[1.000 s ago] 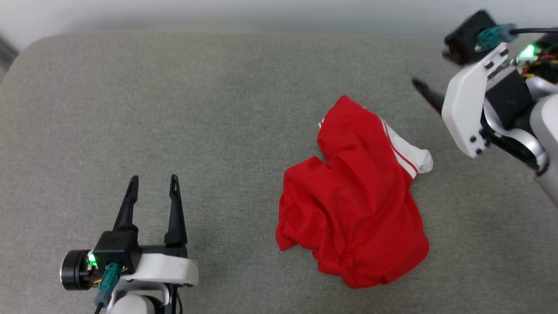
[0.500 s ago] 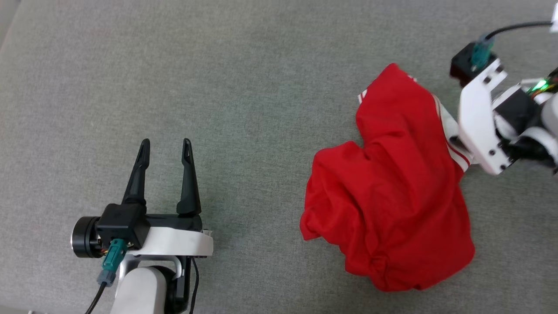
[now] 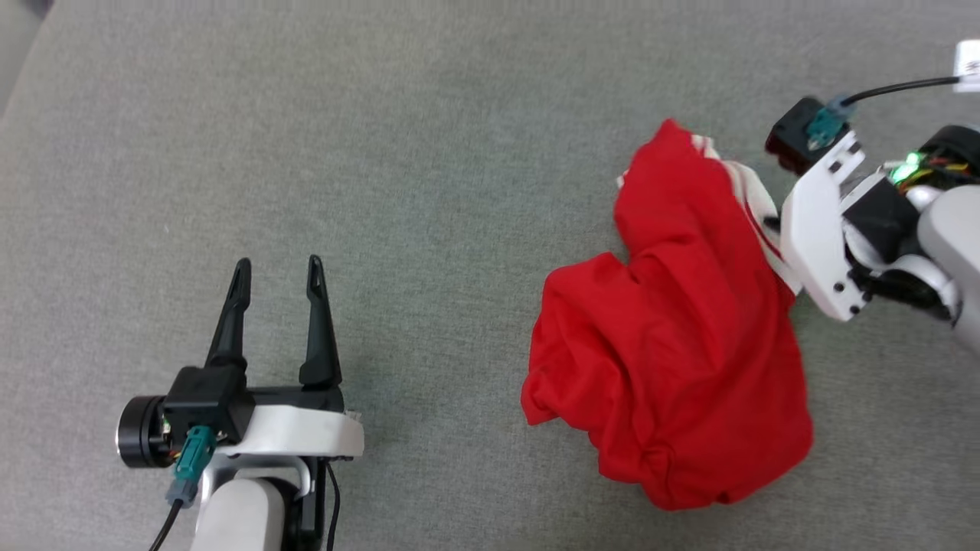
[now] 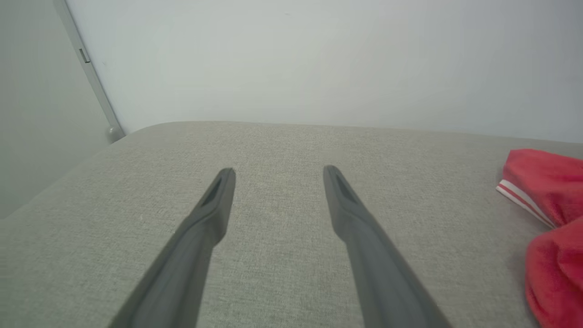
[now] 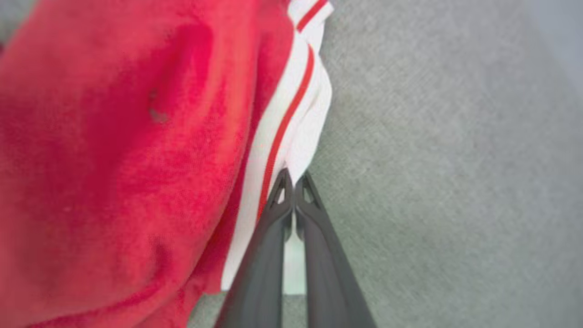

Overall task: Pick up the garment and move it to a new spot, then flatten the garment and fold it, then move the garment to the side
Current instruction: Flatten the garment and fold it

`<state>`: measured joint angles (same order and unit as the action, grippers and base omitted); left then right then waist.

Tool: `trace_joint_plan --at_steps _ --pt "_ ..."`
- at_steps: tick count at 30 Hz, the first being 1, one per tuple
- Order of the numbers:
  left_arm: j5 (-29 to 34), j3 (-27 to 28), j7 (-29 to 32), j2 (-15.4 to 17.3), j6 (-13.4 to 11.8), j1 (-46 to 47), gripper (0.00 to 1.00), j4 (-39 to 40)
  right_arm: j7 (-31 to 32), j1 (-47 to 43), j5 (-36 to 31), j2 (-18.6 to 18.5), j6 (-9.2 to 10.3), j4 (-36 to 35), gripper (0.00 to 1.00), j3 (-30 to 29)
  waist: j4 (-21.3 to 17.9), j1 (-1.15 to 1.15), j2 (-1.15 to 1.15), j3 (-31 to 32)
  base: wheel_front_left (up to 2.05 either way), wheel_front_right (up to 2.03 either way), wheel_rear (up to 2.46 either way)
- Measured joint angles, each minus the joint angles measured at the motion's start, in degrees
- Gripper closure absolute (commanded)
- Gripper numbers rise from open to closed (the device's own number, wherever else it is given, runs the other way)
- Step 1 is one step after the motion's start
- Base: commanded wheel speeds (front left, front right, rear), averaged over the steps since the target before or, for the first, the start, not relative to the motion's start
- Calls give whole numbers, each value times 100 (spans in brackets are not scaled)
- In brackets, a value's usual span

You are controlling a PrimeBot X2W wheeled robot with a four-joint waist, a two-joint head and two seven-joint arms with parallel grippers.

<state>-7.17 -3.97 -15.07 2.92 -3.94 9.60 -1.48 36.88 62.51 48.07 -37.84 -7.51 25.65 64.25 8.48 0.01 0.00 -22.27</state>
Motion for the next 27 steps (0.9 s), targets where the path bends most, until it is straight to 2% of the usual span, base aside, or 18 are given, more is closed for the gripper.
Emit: trace_joint_plan --at_steps 3,9,13,17,22,27 --pt "31 68 0 0 12 -120 0 -10 -538 126 13 -242 0 -240 100 3 -84 -1 0 229 0 0 0" --pt "65 192 0 0 -2 -460 0 -4 -1237 -43 -4 -1057 -1 -1090 100 66 -326 0 0 690 0 0 0" --pt "90 278 0 0 -13 -663 0 13 -1415 -730 71 -1696 -1 -1525 100 -93 -548 -1 0 936 0 0 0" --pt "93 314 0 0 -11 -822 0 32 -1556 -1750 243 -2150 -1 -1626 100 -503 -756 -1 0 1139 0 0 0" --pt "104 338 0 -2 -4 -911 0 29 -1777 -3218 460 -2308 -1 -1378 100 -860 -915 -1 0 1297 0 0 0" --pt "138 358 0 -1 26 -926 0 0 -1890 -4423 590 -1953 0 -855 100 -1139 -958 -1 0 1345 0 0 0"
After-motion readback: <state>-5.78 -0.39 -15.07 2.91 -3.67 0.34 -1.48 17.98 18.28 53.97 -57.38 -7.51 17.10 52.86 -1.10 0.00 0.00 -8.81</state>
